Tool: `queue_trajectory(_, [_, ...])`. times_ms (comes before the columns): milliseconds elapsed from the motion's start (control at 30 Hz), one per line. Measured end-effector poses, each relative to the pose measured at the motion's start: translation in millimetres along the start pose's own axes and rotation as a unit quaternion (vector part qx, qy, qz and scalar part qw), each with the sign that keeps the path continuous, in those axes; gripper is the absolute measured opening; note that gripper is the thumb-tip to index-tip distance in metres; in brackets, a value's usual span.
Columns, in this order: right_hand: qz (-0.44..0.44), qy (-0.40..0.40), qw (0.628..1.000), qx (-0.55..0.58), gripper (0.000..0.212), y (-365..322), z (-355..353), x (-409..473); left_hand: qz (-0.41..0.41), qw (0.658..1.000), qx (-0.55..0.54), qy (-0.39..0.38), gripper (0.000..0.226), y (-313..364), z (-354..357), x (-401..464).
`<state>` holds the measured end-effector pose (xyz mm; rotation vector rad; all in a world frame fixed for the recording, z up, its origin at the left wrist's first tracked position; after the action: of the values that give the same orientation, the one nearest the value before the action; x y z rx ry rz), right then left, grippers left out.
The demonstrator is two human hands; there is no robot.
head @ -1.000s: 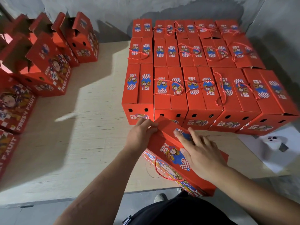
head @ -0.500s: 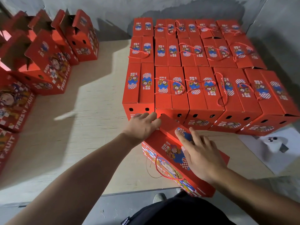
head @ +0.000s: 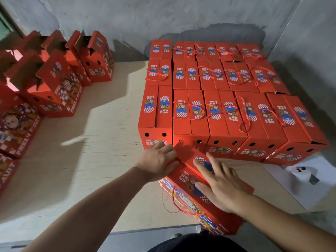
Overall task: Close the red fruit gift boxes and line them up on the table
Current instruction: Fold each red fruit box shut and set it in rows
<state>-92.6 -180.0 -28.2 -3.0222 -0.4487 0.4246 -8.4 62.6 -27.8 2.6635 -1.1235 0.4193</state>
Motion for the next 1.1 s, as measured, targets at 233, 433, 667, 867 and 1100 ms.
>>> queue_trajectory(233, [0.012,-0.002,1.0,-0.009,0.072,-2,6,0,0.013,0.996,-0.067,-0.066,0.052,42,23,-15])
queue_trajectory(433, [-0.019,-0.037,0.997,0.067,0.073,27,-14,0,-0.011,0.995,-0.054,-0.078,0.058,45,22,-20])
queue_trajectory(667, [0.023,0.02,0.999,0.018,0.066,18,0,-8,0.052,0.995,-0.076,-0.039,0.037,73,30,-31])
queue_trajectory(867, [0.047,0.064,0.995,-0.052,0.065,13,9,-7,-0.024,0.995,-0.084,-0.038,0.045,79,30,-30])
queue_trajectory(1100, [0.049,0.05,0.996,-0.052,0.066,11,16,-4,-0.056,0.996,-0.064,-0.028,0.062,83,25,-28])
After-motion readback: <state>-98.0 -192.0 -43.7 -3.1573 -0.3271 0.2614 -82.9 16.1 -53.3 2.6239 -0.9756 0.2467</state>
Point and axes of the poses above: each hand's wrist, its own x-axis towards the middle knuckle, its own z-axis out of the palm, y = z × x, the point moved 2 cm from there along x, towards the middle knuckle, and after that the axes turned 2 degrees about -y, right-handed, at the moved point
